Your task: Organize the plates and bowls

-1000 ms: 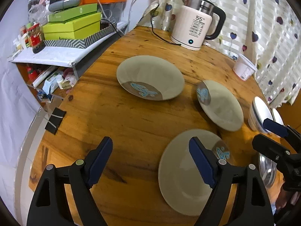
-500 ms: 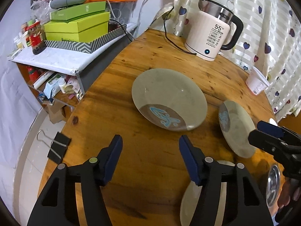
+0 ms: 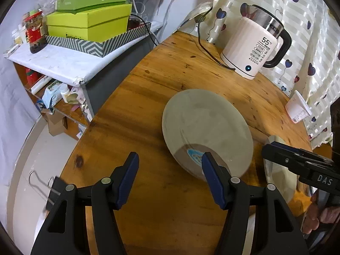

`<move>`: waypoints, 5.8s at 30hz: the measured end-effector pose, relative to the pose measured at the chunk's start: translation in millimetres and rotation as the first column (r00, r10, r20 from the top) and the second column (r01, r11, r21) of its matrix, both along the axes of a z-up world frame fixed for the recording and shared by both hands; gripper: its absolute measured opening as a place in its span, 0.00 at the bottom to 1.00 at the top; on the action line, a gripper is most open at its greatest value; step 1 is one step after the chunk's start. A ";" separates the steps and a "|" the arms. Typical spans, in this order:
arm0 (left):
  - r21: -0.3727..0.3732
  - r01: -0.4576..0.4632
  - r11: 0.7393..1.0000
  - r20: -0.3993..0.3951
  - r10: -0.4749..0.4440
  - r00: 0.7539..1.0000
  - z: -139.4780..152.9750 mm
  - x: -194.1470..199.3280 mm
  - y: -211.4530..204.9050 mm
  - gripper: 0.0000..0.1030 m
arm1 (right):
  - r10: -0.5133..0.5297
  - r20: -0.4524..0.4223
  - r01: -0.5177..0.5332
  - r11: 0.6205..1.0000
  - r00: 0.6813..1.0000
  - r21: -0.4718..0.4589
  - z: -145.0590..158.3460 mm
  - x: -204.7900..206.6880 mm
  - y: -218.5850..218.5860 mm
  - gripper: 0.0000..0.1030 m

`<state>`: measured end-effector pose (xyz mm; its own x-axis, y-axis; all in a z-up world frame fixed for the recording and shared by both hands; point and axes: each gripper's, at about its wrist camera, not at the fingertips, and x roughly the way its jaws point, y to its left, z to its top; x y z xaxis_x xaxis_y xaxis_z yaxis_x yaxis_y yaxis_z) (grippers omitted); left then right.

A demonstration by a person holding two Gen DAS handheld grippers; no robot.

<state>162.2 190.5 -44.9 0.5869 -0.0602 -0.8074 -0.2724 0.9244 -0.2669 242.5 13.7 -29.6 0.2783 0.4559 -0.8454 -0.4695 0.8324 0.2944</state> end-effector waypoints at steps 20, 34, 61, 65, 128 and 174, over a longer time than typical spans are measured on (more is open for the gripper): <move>-0.045 0.037 0.998 0.010 -0.037 0.999 -16.3 28.3 10.0 0.34 | -0.017 -0.069 0.017 1.000 0.997 -0.004 -29.9 40.8 17.6 0.22; -0.025 0.053 0.998 0.021 -0.053 0.998 -8.8 26.9 5.2 0.26 | -0.025 -0.061 0.025 1.000 0.998 -0.014 -27.3 37.7 19.8 0.21; 0.008 0.118 0.993 0.055 -0.118 0.991 38.6 -70.7 -57.3 0.26 | -0.082 -0.031 0.082 0.996 0.996 0.020 17.8 -72.2 -45.5 0.21; 0.011 0.127 0.992 0.045 -0.127 0.991 36.4 -83.0 -66.9 0.26 | -0.089 -0.024 0.089 0.996 0.996 0.010 18.6 -88.8 -54.7 0.21; 0.034 0.171 0.985 -0.047 -0.170 0.984 2.8 -123.9 -115.6 0.26 | -0.127 -0.057 0.125 0.991 0.990 -0.036 -18.0 -150.0 -97.3 0.24; -0.012 0.188 0.982 0.027 -0.187 0.982 25.3 -107.6 -105.7 0.27 | -0.231 0.034 0.227 0.971 0.972 0.080 21.8 -153.9 -141.6 0.25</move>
<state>54.6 84.9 -19.6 0.5846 -0.1829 -0.7904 -0.0876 0.9543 -0.2856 88.6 -127.9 -7.8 0.4179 0.4376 -0.7961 -0.2825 0.8955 0.3440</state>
